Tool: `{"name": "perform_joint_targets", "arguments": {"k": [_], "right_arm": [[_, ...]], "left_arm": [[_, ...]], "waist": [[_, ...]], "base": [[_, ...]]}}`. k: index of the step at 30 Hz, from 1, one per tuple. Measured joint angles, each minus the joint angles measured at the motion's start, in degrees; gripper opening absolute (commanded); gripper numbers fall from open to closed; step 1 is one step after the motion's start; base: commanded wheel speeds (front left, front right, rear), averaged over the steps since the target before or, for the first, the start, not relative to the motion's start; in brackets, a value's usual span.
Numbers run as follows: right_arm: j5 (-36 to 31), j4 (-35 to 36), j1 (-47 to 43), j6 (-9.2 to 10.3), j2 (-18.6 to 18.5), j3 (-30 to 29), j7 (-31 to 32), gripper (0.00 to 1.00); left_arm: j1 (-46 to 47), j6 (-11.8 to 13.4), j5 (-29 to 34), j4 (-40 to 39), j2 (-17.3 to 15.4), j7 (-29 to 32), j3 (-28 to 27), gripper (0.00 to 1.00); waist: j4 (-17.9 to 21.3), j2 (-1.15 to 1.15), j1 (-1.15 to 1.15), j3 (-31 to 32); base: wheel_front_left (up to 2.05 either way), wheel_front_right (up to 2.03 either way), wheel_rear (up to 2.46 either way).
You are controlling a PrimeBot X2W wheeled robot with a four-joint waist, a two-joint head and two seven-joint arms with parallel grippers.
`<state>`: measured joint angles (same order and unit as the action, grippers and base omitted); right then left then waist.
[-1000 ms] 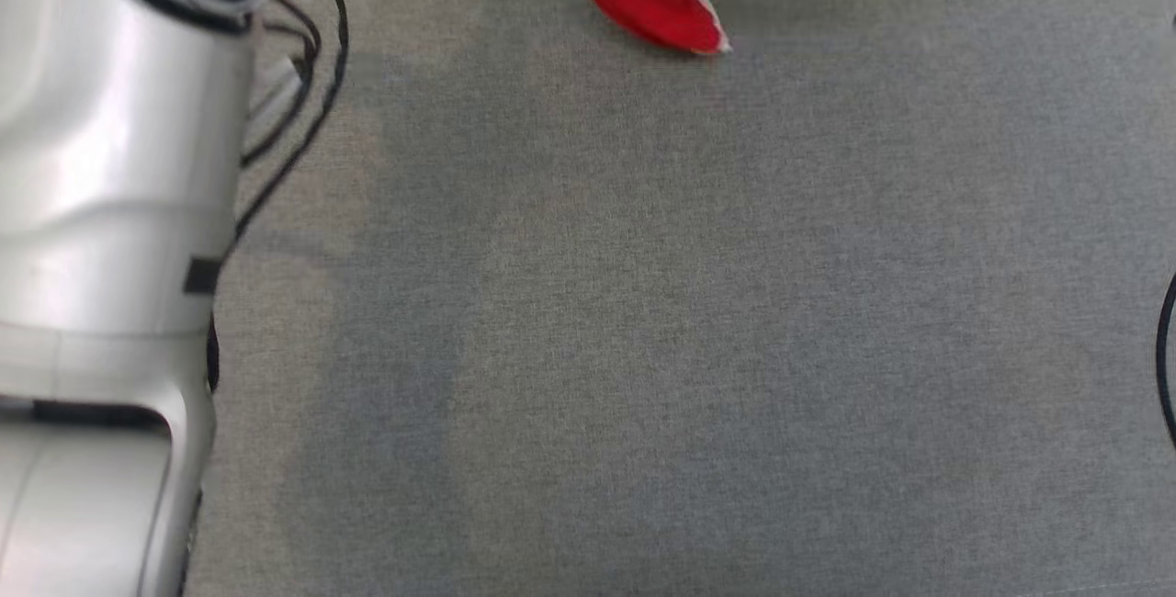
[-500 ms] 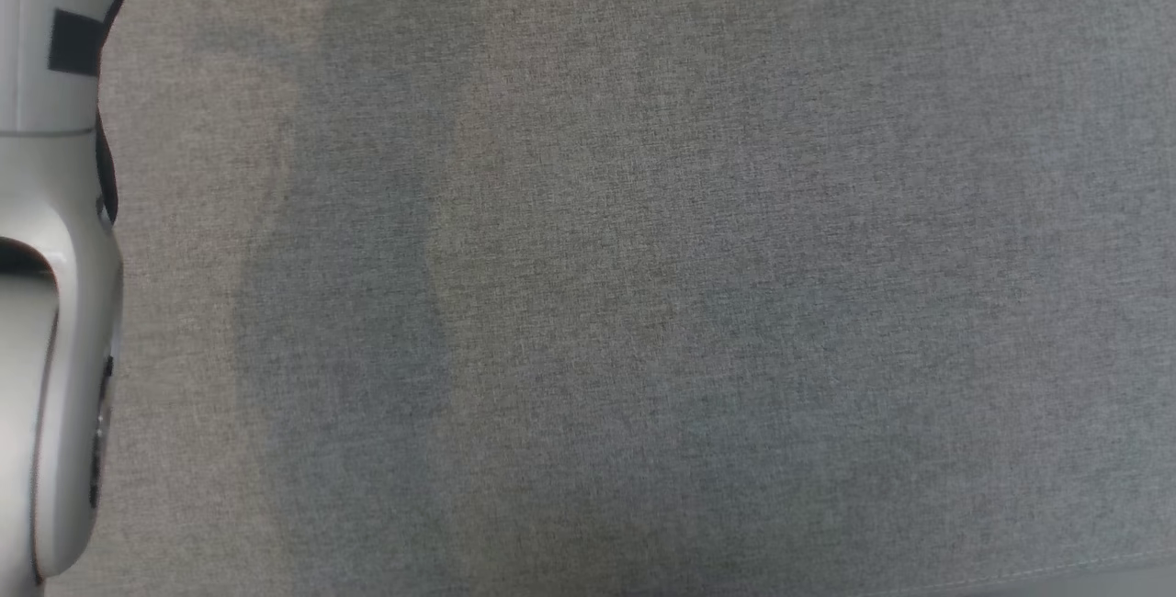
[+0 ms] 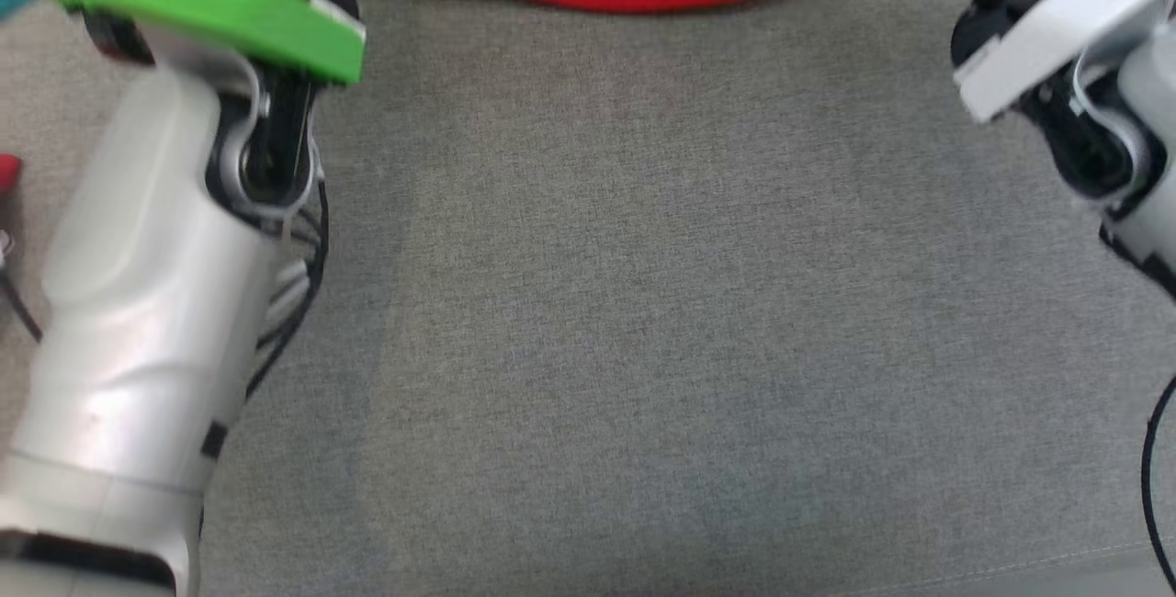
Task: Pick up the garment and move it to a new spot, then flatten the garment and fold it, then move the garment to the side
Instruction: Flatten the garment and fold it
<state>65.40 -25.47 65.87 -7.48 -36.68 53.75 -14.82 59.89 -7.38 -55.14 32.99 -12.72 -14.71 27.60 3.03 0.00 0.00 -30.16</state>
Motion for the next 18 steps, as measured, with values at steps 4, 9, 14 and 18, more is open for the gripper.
{"name": "perform_joint_targets", "arguments": {"k": [4, 9, 14, 18], "right_arm": [[-0.09, 5.59, -11.15, -0.01, -1.18, -2.52, -0.19, 0.00], [-1.89, 11.10, -25.87, -0.01, -3.34, -5.95, -0.23, 0.00], [-2.93, 14.78, -39.16, -0.01, -3.01, -10.74, -0.23, 0.00], [-4.68, 17.18, -48.00, -0.01, -2.14, -13.16, -0.23, 0.00]], "left_arm": [[-14.05, 0.87, 1.70, -7.01, -1.46, -0.18, -2.48, 0.00], [-31.02, 3.15, 4.41, -15.70, -0.84, -0.33, -4.35, 0.00], [-43.44, 4.89, 6.41, -21.02, 0.64, -0.34, -4.87, 0.00], [-50.38, 5.47, 6.82, -22.88, 1.12, -0.34, -4.20, 0.00]], "waist": [[0.25, 0.00, 0.00, 2.96], [0.41, 0.00, 0.00, 6.80], [0.07, 0.00, 0.00, 10.43], [-0.43, 0.00, 0.00, 13.26]], "base": [[0.00, 0.00, 0.00], [0.00, 0.00, 0.00], [0.00, 0.00, 0.00], [0.00, 0.00, 0.00]]}}
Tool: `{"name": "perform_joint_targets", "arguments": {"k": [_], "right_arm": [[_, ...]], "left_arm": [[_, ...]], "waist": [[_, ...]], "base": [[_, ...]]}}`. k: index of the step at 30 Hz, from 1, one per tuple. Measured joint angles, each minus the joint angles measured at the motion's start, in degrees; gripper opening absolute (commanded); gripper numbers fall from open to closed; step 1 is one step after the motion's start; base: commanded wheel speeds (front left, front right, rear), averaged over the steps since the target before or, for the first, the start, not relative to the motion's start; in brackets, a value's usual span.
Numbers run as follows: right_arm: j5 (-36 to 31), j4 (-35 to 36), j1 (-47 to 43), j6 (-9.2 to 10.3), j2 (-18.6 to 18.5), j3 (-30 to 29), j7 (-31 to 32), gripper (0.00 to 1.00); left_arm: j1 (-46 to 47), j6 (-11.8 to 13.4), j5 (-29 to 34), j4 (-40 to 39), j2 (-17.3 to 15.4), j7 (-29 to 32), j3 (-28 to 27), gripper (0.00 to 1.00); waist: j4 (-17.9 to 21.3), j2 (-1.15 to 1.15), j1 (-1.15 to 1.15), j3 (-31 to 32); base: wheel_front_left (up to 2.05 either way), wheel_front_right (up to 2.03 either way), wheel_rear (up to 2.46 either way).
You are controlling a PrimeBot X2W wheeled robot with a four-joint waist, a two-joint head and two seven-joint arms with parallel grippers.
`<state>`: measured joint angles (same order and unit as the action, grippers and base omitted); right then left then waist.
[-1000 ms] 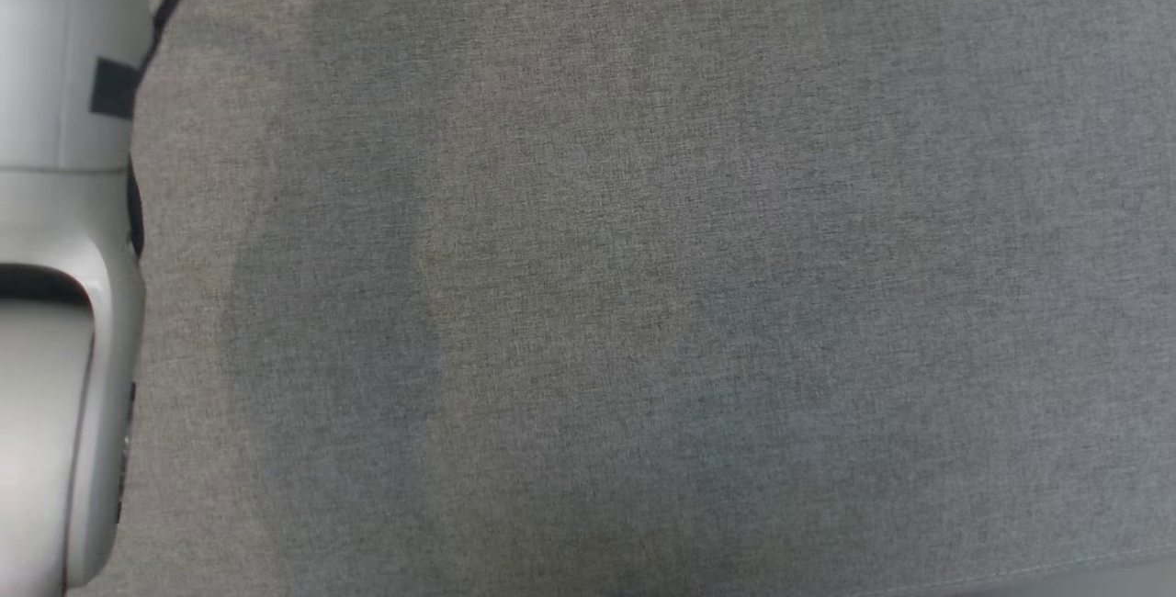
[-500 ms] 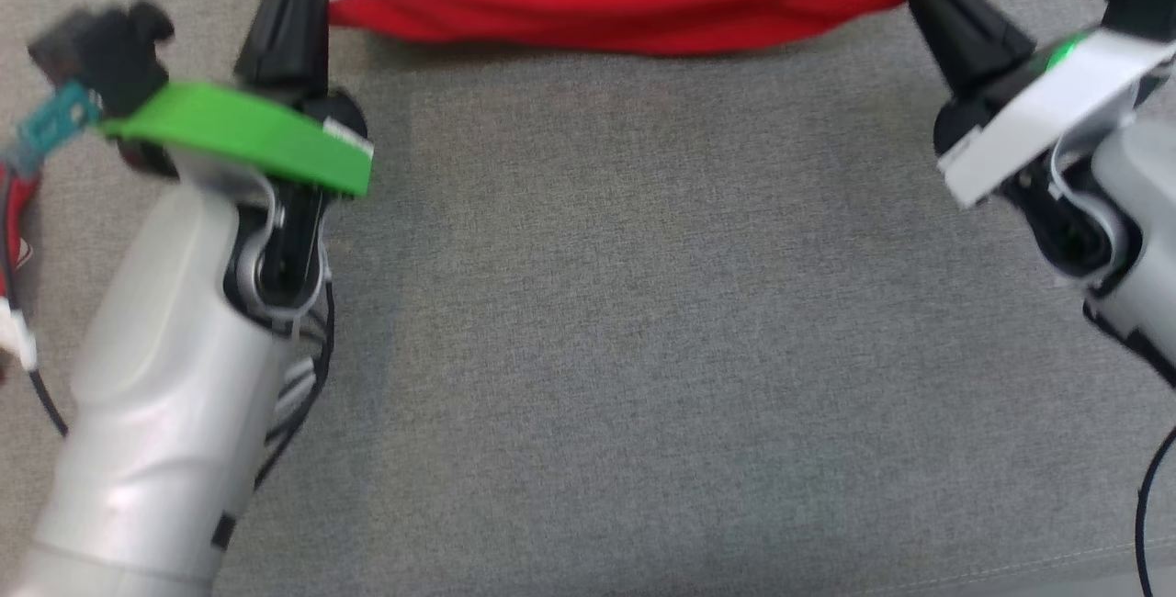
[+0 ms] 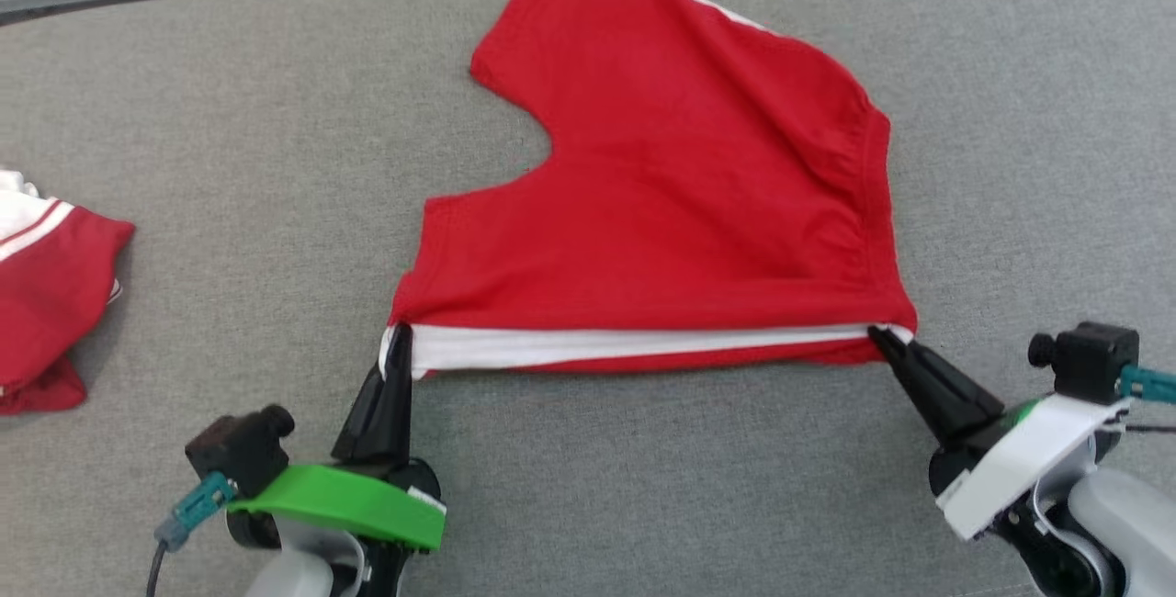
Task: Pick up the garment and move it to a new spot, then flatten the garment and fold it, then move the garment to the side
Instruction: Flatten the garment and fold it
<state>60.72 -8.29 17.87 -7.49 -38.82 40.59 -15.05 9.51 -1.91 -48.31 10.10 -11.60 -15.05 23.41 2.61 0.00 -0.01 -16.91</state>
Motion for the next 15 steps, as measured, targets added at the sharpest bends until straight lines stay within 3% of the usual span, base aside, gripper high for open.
{"name": "perform_joint_targets", "arguments": {"k": [10, 15], "right_arm": [[-2.74, 5.56, -13.94, 0.00, 2.15, -4.37, 1.69, 0.00], [-4.30, 6.45, -16.68, 0.00, 4.19, -8.00, 3.10, 0.00]], "left_arm": [[-8.26, 0.48, 1.07, -2.38, -1.92, 0.40, 0.74, 0.00], [-9.15, 0.73, 1.32, -3.66, -2.80, 0.91, 1.10, 0.00]], "waist": [[-0.83, 0.00, 0.00, 5.44], [-0.56, 0.00, 0.00, 6.82]], "base": [[0.00, 0.00, 0.00], [0.00, 0.00, 0.00]]}}
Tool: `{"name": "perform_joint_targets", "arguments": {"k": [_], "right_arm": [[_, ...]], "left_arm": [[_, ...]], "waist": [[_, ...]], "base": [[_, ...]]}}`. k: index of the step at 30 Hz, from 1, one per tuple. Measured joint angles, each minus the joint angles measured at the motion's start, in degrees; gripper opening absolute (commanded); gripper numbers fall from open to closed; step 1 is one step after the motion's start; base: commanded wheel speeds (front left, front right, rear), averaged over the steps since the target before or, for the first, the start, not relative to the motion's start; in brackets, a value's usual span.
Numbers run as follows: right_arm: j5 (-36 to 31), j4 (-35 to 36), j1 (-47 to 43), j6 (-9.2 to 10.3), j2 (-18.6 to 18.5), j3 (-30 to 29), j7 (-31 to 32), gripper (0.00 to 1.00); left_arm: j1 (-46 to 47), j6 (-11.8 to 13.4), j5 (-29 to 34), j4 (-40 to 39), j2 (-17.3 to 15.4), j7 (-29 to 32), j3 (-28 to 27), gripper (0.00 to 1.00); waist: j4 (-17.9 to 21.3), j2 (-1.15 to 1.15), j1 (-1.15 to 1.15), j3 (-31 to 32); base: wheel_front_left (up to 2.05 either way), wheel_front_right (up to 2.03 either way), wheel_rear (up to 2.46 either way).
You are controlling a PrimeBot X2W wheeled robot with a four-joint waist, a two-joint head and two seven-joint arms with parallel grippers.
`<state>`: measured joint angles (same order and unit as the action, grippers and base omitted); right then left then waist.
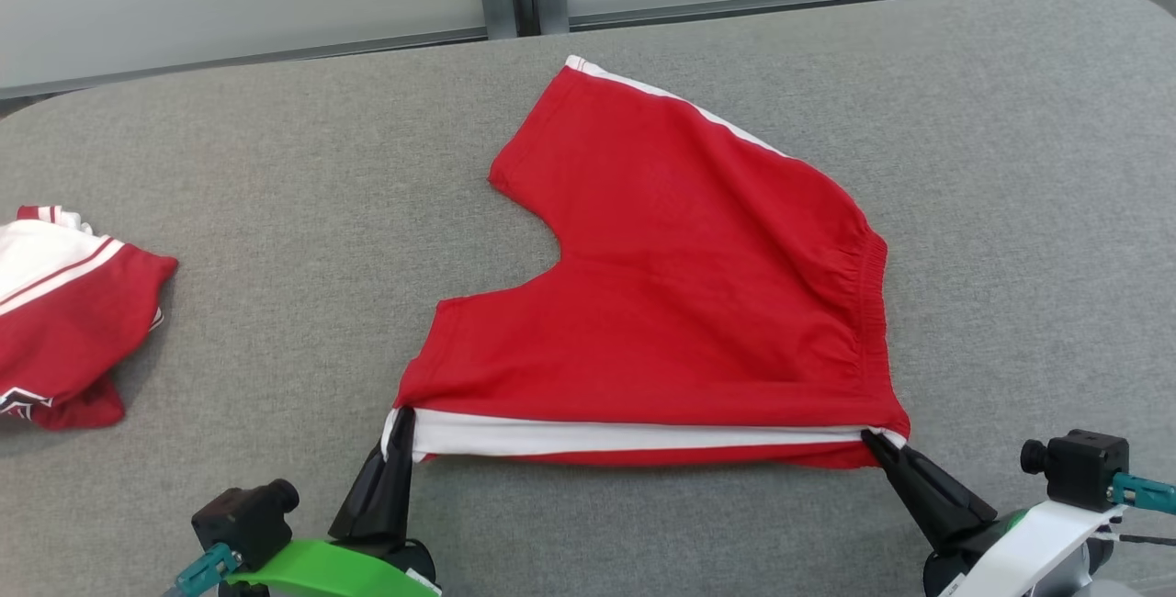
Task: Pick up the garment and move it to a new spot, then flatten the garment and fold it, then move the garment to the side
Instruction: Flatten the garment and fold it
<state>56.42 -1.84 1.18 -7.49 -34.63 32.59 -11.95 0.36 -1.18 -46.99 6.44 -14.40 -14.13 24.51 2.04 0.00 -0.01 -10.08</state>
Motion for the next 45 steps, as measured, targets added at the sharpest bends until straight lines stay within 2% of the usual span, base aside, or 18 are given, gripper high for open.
{"name": "perform_joint_targets", "arguments": {"k": [6, 16, 21, 31, 40, 41, 42, 43, 45], "right_arm": [[-0.80, -0.07, -0.09, 0.00, 2.60, -5.03, 1.05, 0.00], [-2.05, -3.14, 8.92, 0.00, 7.62, -10.40, 1.83, 0.00], [-3.33, -6.56, 15.28, 0.00, 11.17, -12.38, 1.16, 0.00], [-6.09, -14.54, 27.82, -0.01, 18.64, -13.57, -1.32, 0.00], [-6.71, -18.71, 34.13, 0.00, 23.87, -11.90, -2.68, 0.00], [-6.73, -18.84, 34.40, 0.00, 24.46, -11.67, -2.77, 0.09], [-7.03, -18.81, 34.48, 0.00, 24.76, -11.41, -2.78, 1.00], [-7.22, -18.79, 34.48, 0.00, 24.92, -11.36, -2.80, 1.00], [-7.36, -18.51, 34.43, 0.01, 25.07, -11.58, -2.87, 1.00]], "left_arm": [[4.20, -0.93, 1.09, 0.14, -1.29, 2.10, 0.77, 0.00], [26.78, -3.88, 4.61, 6.24, -4.02, 11.27, 2.72, 0.00], [39.58, -4.91, 4.87, 13.54, -3.37, 15.56, 3.56, 0.00], [61.46, -6.14, 6.58, 30.76, -2.80, 19.64, 7.05, 0.00], [71.56, -6.37, 8.24, 41.88, -3.22, 18.51, 11.48, 0.00], [71.98, -6.36, 8.24, 42.96, -3.19, 18.30, 12.33, 0.00], [72.18, -6.37, 8.37, 43.99, -3.21, 17.83, 13.00, 0.37], [72.29, -6.37, 8.58, 44.80, -3.28, 17.18, 13.41, 1.00], [72.87, -6.36, 8.70, 46.49, -3.50, 15.52, 14.19, 1.00]], "waist": [[0.88, 0.00, 0.00, 0.19], [2.68, 0.00, 0.00, -3.52], [4.33, 0.00, 0.00, -7.30], [8.39, 0.00, 0.01, -15.38], [13.38, 0.00, 0.01, -21.06], [13.94, 0.00, 0.02, -21.59], [14.42, 0.00, 0.01, -22.08], [14.79, 0.00, 0.02, -22.43], [15.64, 0.00, 0.02, -23.07]], "base": [[0.00, 0.00, 0.00], [0.00, 0.00, 0.00], [0.00, 0.00, 0.00], [0.00, 0.00, 0.00], [0.00, 0.00, 0.00], [0.00, 0.00, 0.00], [0.00, 0.00, 0.00], [0.00, 0.00, 0.00], [0.00, 0.00, 0.00]]}}
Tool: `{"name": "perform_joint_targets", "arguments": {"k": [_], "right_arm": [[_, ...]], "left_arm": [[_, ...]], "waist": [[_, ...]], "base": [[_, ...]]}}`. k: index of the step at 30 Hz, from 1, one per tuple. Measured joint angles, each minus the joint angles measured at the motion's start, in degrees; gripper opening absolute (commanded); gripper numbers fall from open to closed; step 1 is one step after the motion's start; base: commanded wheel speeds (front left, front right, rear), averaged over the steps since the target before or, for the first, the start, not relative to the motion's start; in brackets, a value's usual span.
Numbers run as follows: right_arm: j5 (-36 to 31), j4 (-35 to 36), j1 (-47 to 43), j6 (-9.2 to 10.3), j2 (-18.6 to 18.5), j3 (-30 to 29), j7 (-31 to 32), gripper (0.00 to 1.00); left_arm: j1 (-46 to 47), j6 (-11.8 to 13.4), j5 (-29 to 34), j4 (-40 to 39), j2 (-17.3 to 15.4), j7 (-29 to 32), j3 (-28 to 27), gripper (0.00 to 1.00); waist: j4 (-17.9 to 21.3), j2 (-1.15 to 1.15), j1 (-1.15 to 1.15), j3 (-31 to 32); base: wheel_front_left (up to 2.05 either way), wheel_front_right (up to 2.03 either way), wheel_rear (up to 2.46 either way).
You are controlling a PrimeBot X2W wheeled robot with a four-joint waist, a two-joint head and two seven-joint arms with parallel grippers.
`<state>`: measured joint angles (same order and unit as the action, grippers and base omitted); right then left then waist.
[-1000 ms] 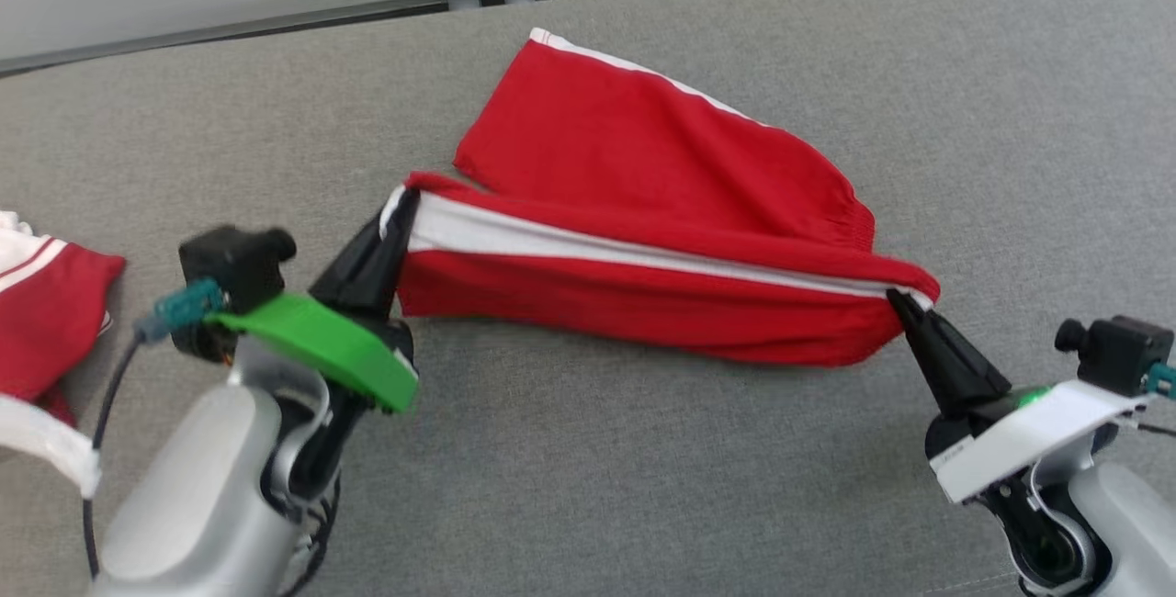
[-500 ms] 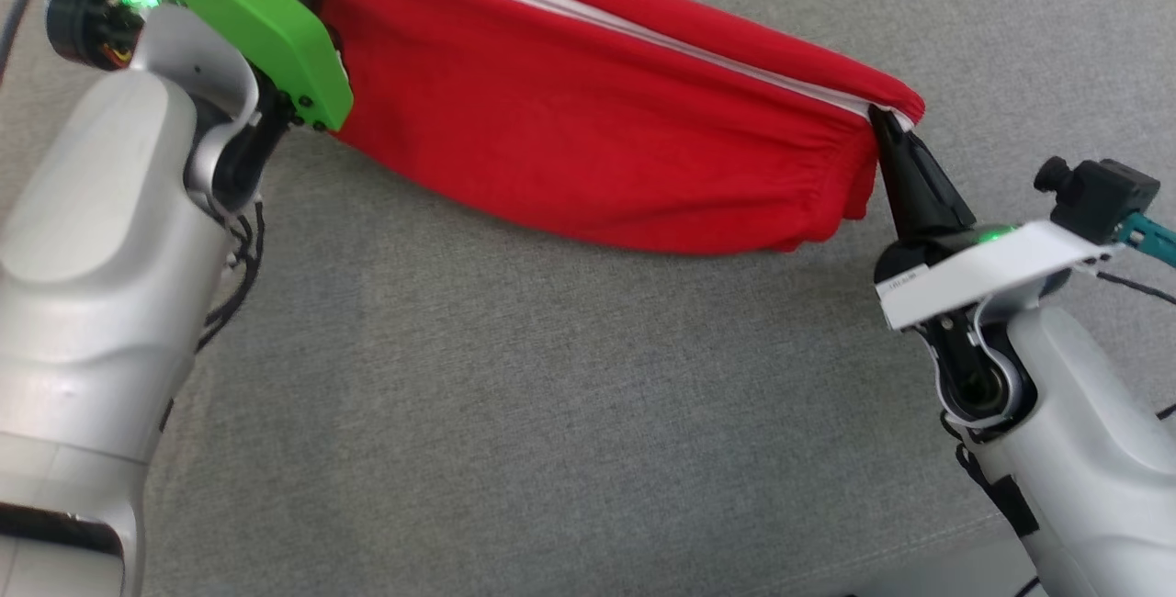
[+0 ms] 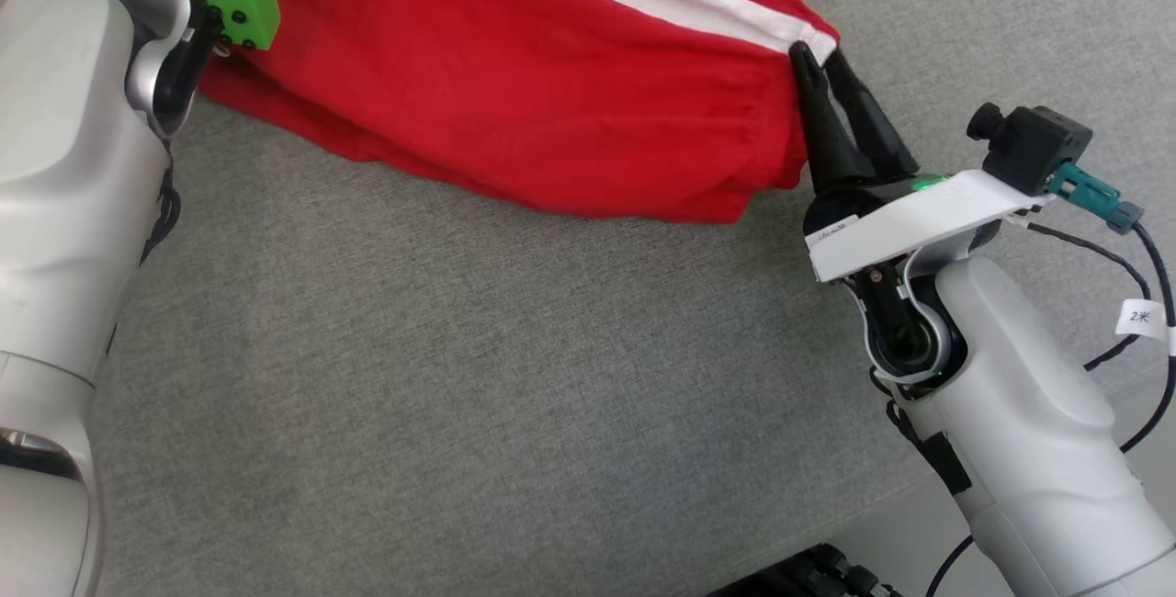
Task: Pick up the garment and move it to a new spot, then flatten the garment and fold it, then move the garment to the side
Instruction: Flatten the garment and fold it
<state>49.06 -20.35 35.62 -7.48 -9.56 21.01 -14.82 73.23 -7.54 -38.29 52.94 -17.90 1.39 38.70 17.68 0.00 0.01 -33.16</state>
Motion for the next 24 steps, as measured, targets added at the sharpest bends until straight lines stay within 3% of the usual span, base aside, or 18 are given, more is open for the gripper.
{"name": "perform_joint_targets", "arguments": {"k": [13, 20, 24], "right_arm": [[-13.52, 19.17, -12.49, 0.00, 1.51, -9.90, -0.24, 1.00], [-17.83, 24.97, -19.97, 0.00, 3.53, -10.43, -0.24, 1.00], [-18.64, 25.47, -21.21, 0.00, 4.10, -10.24, -0.24, 1.00]], "left_arm": [[-0.19, 0.00, -5.43, 2.41, -2.53, -4.25, 4.72, 1.00], [-3.31, 0.01, -8.72, 0.29, -4.47, -1.05, 10.21, 1.00], [-6.33, 0.01, -11.73, -0.14, -5.84, 4.12, 13.22, 1.00]], "waist": [[-0.06, 0.00, 0.00, 4.11], [-0.01, 0.00, -0.01, 6.06], [0.48, 0.00, -0.01, 6.36]], "base": [[0.00, 0.00, 0.00], [0.00, 0.00, 0.00], [0.00, 0.00, 0.00]]}}
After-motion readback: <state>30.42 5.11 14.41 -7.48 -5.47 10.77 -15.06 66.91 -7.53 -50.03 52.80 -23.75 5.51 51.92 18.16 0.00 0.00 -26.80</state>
